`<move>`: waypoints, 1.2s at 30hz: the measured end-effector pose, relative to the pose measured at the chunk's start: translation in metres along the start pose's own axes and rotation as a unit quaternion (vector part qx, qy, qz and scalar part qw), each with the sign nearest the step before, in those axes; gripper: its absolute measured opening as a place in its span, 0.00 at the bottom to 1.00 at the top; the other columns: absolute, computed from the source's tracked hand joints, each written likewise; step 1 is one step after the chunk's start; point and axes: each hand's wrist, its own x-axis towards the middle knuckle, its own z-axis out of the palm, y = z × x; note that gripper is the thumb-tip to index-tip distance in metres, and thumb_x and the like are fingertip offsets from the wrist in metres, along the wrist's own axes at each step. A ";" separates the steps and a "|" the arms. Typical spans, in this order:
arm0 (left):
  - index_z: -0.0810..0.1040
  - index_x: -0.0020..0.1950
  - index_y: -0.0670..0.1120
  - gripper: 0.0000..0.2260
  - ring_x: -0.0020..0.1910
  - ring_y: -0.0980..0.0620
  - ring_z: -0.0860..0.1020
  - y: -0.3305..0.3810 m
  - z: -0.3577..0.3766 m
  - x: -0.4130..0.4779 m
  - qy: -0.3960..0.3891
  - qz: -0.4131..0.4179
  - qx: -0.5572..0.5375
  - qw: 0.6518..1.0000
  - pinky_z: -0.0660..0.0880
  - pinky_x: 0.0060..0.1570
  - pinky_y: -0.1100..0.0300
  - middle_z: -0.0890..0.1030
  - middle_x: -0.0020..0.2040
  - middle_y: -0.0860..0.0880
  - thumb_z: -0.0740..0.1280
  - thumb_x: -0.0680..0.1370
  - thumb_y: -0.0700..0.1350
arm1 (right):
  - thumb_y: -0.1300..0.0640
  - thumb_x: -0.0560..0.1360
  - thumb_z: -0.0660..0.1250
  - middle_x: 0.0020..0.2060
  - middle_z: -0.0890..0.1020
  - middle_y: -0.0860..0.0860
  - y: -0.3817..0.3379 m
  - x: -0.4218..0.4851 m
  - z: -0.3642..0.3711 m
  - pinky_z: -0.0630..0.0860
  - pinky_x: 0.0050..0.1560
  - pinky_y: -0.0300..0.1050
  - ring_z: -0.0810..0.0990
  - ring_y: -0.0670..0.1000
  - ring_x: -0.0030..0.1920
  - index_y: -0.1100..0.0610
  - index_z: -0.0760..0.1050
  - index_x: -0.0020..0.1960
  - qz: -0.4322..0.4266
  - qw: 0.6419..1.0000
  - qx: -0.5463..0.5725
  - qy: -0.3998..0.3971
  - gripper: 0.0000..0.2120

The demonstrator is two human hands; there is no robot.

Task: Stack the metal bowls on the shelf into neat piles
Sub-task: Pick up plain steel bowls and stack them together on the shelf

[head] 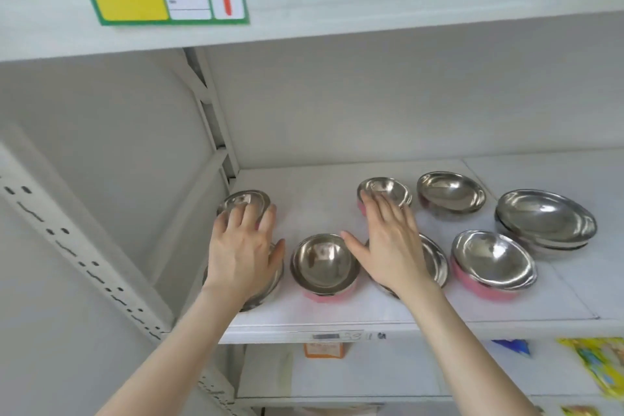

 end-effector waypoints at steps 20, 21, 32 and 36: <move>0.68 0.60 0.47 0.18 0.35 0.47 0.83 -0.080 0.072 -0.078 -0.318 -0.349 -0.586 0.659 0.83 0.43 0.48 0.84 0.38 0.40 0.66 0.78 0.56 | 0.38 0.77 0.54 0.48 0.83 0.58 -0.125 0.028 0.103 0.55 0.72 0.57 0.77 0.57 0.56 0.59 0.76 0.52 -0.040 0.969 -0.027 -0.244 0.25; 0.69 0.60 0.47 0.17 0.35 0.46 0.84 -0.078 0.073 -0.079 -0.322 -0.356 -0.606 0.634 0.83 0.43 0.49 0.84 0.40 0.39 0.67 0.77 0.55 | 0.38 0.77 0.54 0.47 0.83 0.58 -0.126 0.028 0.104 0.54 0.73 0.57 0.78 0.57 0.56 0.59 0.75 0.51 -0.043 0.968 -0.030 -0.245 0.25; 0.69 0.64 0.50 0.16 0.36 0.45 0.85 -0.089 0.059 -0.069 -0.281 -0.355 -0.671 0.588 0.82 0.42 0.53 0.82 0.52 0.43 0.67 0.78 0.51 | 0.41 0.76 0.58 0.40 0.81 0.57 -0.136 0.031 0.090 0.72 0.54 0.53 0.77 0.60 0.48 0.59 0.71 0.46 0.027 0.955 0.161 -0.247 0.20; 0.70 0.63 0.51 0.16 0.36 0.45 0.84 -0.095 0.044 -0.063 -0.262 -0.328 -0.688 0.591 0.83 0.44 0.50 0.82 0.51 0.39 0.68 0.77 0.52 | 0.43 0.75 0.62 0.43 0.80 0.52 -0.137 0.028 0.067 0.72 0.42 0.47 0.77 0.53 0.45 0.55 0.73 0.51 0.086 0.925 0.292 -0.228 0.16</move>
